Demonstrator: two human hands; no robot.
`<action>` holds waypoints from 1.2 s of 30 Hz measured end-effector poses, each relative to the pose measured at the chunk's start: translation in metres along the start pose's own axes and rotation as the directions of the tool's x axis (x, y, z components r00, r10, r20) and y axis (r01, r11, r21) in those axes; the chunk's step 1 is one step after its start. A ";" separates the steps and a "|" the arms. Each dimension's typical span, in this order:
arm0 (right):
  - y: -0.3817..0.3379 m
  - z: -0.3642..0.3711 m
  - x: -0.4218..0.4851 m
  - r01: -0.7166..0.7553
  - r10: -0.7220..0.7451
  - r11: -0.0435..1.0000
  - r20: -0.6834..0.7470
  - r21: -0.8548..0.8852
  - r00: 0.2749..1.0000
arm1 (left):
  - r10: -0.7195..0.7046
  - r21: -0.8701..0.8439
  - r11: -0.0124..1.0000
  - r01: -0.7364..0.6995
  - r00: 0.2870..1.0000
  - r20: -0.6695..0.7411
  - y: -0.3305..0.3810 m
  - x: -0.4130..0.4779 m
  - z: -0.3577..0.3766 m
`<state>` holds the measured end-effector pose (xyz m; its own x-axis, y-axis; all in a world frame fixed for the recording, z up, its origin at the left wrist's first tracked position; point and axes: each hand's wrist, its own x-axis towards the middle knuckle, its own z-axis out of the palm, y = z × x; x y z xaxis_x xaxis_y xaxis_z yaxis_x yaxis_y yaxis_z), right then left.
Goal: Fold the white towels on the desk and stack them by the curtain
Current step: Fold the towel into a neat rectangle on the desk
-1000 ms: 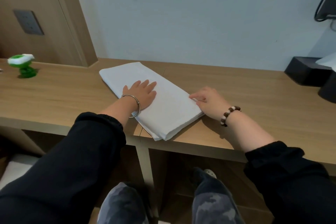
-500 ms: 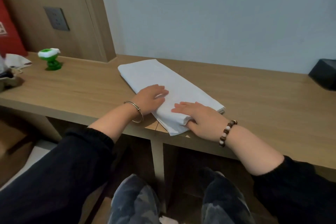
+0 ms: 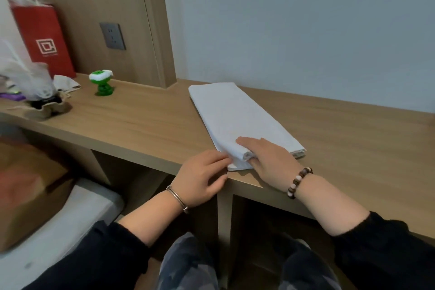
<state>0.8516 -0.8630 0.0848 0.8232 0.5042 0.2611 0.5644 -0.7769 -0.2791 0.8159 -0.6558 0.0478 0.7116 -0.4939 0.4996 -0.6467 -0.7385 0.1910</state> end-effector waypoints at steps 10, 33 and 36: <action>-0.001 0.001 0.010 0.236 -0.299 0.924 -0.183 -0.302 0.937 | -0.023 -0.020 1.000 0.024 0.999 0.022 -0.002 -0.011 0.006; -0.007 0.000 0.016 0.226 -0.258 0.947 -0.126 -0.228 0.958 | 0.004 -0.129 0.992 -0.005 1.000 -0.004 -0.005 -0.024 0.004; -0.004 0.000 0.009 0.445 -0.513 0.841 -0.192 -0.309 0.837 | 0.004 -0.129 0.992 -0.006 1.000 -0.015 -0.004 -0.023 0.003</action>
<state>0.8564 -0.8550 0.0883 0.3873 0.7479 0.5390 0.8214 -0.5455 0.1667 0.8030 -0.6433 0.0334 0.7049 -0.4896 0.5133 -0.6807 -0.6703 0.2955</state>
